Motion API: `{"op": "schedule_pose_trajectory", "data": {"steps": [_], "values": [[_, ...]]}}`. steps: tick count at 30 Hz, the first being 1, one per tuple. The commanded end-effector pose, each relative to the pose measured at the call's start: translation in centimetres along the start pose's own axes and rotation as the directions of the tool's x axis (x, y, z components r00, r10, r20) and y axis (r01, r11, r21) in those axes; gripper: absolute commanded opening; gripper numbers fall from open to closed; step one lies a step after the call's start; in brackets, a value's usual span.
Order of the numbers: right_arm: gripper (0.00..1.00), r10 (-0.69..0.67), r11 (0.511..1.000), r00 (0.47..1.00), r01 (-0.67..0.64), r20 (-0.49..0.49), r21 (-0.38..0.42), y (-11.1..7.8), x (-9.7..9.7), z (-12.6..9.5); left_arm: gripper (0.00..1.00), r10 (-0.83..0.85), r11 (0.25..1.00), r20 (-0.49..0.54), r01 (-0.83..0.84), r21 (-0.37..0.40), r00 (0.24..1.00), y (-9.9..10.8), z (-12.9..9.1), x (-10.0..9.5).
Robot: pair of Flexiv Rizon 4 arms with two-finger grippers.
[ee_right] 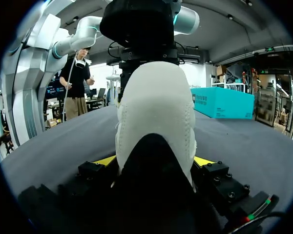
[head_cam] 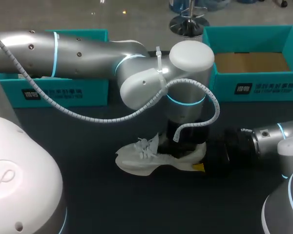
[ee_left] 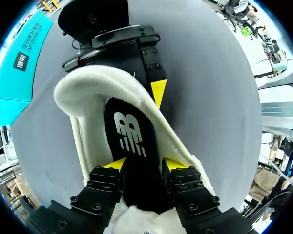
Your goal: Take the shoe out of the shoebox, open the shoe tongue, remove and reinsert the insole, then place the shoe into the shoebox
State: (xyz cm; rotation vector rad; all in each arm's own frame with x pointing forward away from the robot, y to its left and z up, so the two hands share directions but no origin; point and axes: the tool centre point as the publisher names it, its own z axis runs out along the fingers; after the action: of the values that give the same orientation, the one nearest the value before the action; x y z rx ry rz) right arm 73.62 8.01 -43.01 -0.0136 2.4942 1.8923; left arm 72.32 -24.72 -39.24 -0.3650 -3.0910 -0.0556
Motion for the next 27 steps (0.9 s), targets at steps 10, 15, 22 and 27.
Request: {"op": "schedule_pose_trajectory", "data": {"steps": [10,15,22,27], "values": [[0.0,0.001,1.0,1.0,-0.001,0.001,0.002,-0.1,-0.1,0.2,0.0,-0.003,1.0,0.057,0.002,0.022,0.998,0.6,4.5,0.3],[0.0,0.001,1.0,1.0,-0.001,0.001,0.002,-0.1,-0.1,0.2,0.0,-0.01,0.999,0.09,0.007,0.031,0.996,0.9,3.7,0.4],[0.0,0.001,1.0,1.0,-0.001,0.001,0.002,-0.1,-0.1,0.2,0.0,-0.01,0.999,0.128,0.005,0.038,0.992,0.9,2.2,0.5],[0.0,0.001,1.0,1.0,-0.001,0.001,0.002,-0.1,-0.1,0.2,0.0,-0.019,0.999,0.155,0.011,0.051,0.988,0.9,1.0,0.4]]}}
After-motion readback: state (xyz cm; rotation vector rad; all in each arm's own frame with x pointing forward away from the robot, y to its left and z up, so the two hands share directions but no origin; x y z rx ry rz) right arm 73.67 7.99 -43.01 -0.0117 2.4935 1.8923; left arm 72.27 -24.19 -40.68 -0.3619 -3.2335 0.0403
